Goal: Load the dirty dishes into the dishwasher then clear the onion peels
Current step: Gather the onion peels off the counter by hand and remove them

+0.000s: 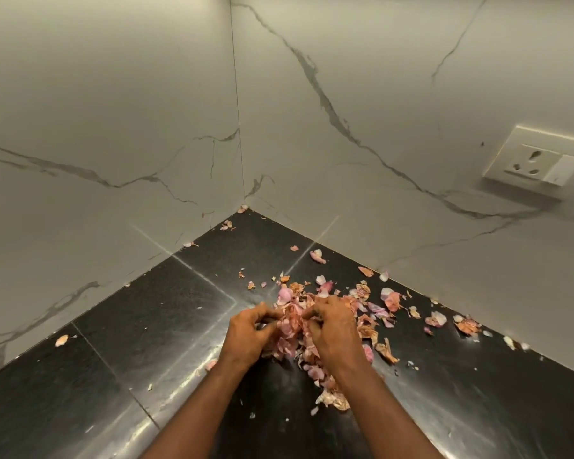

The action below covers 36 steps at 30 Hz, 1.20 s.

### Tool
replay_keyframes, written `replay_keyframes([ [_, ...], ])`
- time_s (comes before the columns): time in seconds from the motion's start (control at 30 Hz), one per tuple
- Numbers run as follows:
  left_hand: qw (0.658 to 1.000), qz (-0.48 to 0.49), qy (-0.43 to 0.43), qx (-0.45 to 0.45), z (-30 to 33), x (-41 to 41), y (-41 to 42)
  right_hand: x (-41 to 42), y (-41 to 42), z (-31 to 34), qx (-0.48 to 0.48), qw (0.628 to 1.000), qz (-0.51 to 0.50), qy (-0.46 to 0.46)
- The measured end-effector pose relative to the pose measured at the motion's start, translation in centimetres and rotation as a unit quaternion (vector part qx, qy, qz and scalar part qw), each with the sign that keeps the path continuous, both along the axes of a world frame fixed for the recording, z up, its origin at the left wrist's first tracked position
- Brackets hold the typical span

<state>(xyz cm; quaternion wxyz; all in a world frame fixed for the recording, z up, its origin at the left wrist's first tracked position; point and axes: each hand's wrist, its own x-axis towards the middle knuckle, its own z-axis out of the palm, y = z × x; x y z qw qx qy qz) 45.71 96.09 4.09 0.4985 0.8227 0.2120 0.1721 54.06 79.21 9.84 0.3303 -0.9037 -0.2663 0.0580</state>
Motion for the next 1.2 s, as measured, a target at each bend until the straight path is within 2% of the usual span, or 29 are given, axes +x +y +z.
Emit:
replay_keyframes([
  [0.13, 0.997, 0.026, -0.008, 0.066, -0.1, -2.3, 0.0, 0.0, -0.4, 0.0, -0.002, 1.0, 0.002, 0.025],
  [0.23, 0.983, 0.092, 0.023, 0.155, -0.8, -4.5, 0.6, -0.3, -0.8, 0.2, 0.032, 0.999, -0.013, -0.007],
  [0.3, 0.96, 0.157, 0.105, 0.208, -1.7, -6.4, 1.3, -0.4, -1.1, -0.1, 0.042, 0.998, -0.014, -0.033],
  [0.4, 0.904, 0.211, 0.305, 0.211, -3.7, -9.1, 1.0, -0.8, -1.5, -0.3, 0.002, 1.0, -0.01, 0.022],
  [0.43, 0.891, 0.212, 0.344, 0.208, -4.2, -9.6, 0.5, -0.7, -1.6, -0.5, -0.005, 0.999, -0.014, 0.045],
  [0.5, 0.885, 0.194, 0.359, 0.223, -4.8, -9.6, -0.8, -0.8, -1.9, -0.7, -0.006, 0.998, -0.032, 0.058],
  [0.67, 0.947, 0.047, 0.25, 0.197, -4.7, -5.6, -5.5, -0.9, -3.3, -1.6, 0.039, 0.995, -0.077, 0.04],
  [0.77, 0.99, -0.024, 0.129, 0.046, -2.8, -3.5, -8.1, -0.9, -4.6, -1.8, 0.024, 0.993, -0.088, 0.069],
  [0.83, 0.997, 0.002, 0.057, -0.057, -1.9, -2.6, -8.4, -0.5, -5.6, -1.6, 0.028, 0.992, -0.105, 0.061],
  [0.97, 0.993, 0.096, -0.043, -0.056, -2.6, -3.1, -6.3, 0.2, -6.8, -0.8, 0.071, 0.986, -0.146, 0.037],
  [1.03, 0.987, 0.126, -0.067, -0.068, -3.4, -4.0, -5.7, 0.2, -6.8, -0.8, 0.061, 0.987, -0.145, 0.015],
  [1.13, 0.979, 0.16, -0.085, -0.096, -3.7, -4.5, -5.5, -0.2, -6.0, -1.7, 0.013, 0.996, -0.082, -0.034],
  [1.2, 0.974, 0.164, -0.099, -0.122, -4.0, -4.4, -5.4, -1.4, -5.3, -2.4, 0.014, 0.998, -0.016, -0.061],
])
